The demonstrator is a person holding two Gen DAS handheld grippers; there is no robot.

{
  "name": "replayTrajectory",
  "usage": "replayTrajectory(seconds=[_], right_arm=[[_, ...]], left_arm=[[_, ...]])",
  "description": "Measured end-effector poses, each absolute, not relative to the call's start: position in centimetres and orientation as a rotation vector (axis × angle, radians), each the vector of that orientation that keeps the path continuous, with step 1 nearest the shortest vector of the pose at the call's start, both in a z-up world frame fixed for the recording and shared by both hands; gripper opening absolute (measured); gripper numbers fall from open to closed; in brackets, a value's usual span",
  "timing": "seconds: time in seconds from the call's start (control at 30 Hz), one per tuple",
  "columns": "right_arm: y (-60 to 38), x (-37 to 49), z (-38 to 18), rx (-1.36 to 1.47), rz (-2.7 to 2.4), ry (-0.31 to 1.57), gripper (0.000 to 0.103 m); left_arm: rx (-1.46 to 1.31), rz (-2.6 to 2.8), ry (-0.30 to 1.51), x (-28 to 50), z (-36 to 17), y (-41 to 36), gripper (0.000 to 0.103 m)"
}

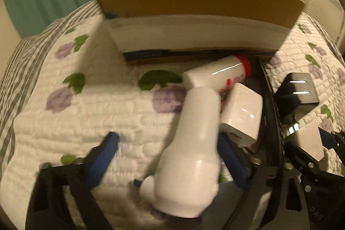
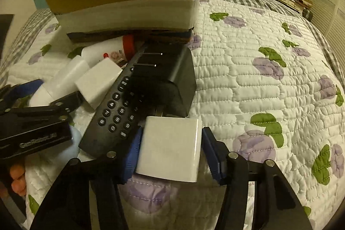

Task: Organize rigid objects
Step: 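Grasp the white hair dryer with left gripper while right gripper grasps white charger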

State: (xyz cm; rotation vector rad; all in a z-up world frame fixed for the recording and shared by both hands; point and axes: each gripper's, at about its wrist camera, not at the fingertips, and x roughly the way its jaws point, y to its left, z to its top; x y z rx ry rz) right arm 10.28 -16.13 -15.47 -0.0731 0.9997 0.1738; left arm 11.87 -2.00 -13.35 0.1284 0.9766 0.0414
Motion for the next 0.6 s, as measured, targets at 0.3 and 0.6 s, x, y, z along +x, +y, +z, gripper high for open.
replayTrajectory(seconds=[0.3, 0.6], right_arm=[[-17.6, 9.7, -14.2, -0.014, 0.197, 0.982, 0.052], [-18.4, 8.1, -8.5, -0.008, 0.187, 0.895, 0.051]], left_arm=[[0.074, -0.058, 0.948, 9.3, -11.2, -2.5, 0.043], [0.084, -0.124, 0.843, 7.1, -4.6, -3.8, 0.043]])
